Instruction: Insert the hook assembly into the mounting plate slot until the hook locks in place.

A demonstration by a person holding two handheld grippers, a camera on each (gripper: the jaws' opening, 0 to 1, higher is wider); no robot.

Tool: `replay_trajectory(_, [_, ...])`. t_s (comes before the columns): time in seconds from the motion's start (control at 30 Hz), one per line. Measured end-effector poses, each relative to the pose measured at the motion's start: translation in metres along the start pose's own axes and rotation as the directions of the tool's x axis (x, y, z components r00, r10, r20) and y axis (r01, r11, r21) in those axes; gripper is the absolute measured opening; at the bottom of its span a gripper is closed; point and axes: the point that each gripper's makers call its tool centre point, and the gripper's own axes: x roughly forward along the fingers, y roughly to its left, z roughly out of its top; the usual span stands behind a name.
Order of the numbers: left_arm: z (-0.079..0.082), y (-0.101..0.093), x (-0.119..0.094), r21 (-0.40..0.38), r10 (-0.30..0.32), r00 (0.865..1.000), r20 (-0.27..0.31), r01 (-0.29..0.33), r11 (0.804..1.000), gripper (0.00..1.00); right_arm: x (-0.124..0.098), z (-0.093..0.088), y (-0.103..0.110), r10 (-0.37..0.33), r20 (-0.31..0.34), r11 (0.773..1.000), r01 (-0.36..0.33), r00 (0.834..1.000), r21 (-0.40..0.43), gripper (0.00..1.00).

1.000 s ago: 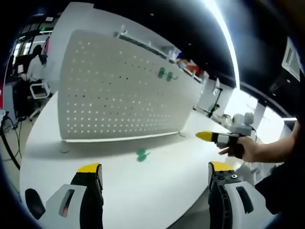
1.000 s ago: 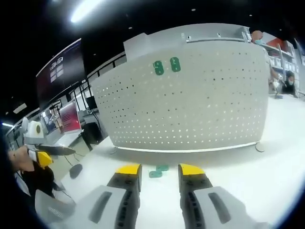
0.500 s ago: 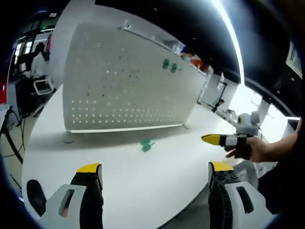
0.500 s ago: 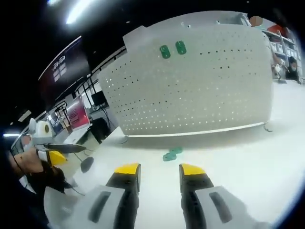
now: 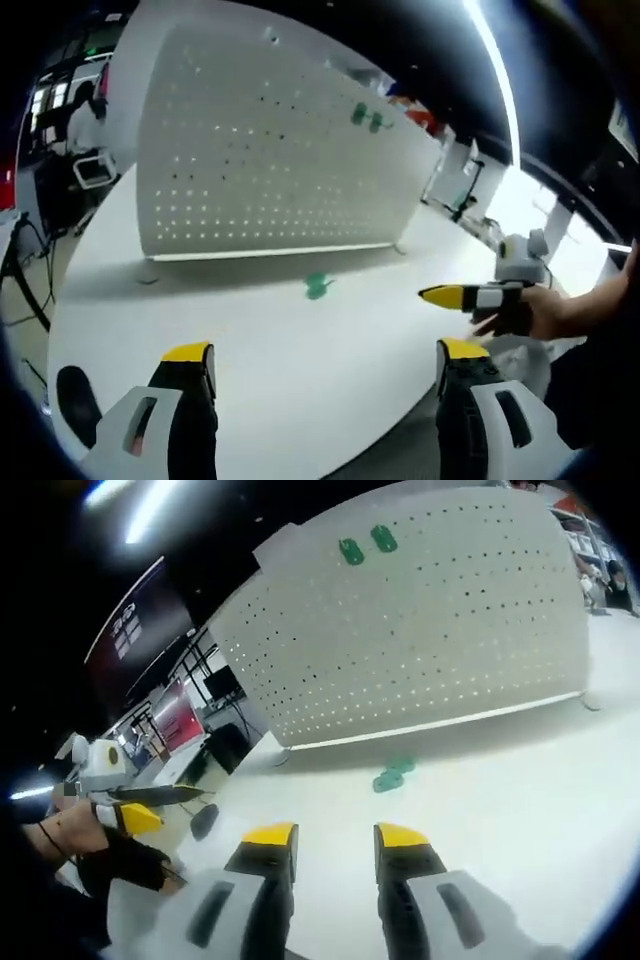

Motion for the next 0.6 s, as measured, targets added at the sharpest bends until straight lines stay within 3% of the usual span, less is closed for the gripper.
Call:
replay_trajectory(0.47, [-0.006, 0.002, 0.012, -0.017, -0.011, 1.0, -0.028, 0.01, 1.0, 0.91, 0.057, -0.004, -0.025, -0.031, -0.07, 0.998, 0.034, 0.997, 0.044, 0.25])
replay_trajectory(0.6, [-0.008, 0.002, 0.016, -0.02, -0.016, 0.999, -0.037, 0.015, 1.0, 0.9, 0.074, -0.001, -0.039, -0.065, -0.075, 0.994, 0.071, 0.995, 0.082, 0.24])
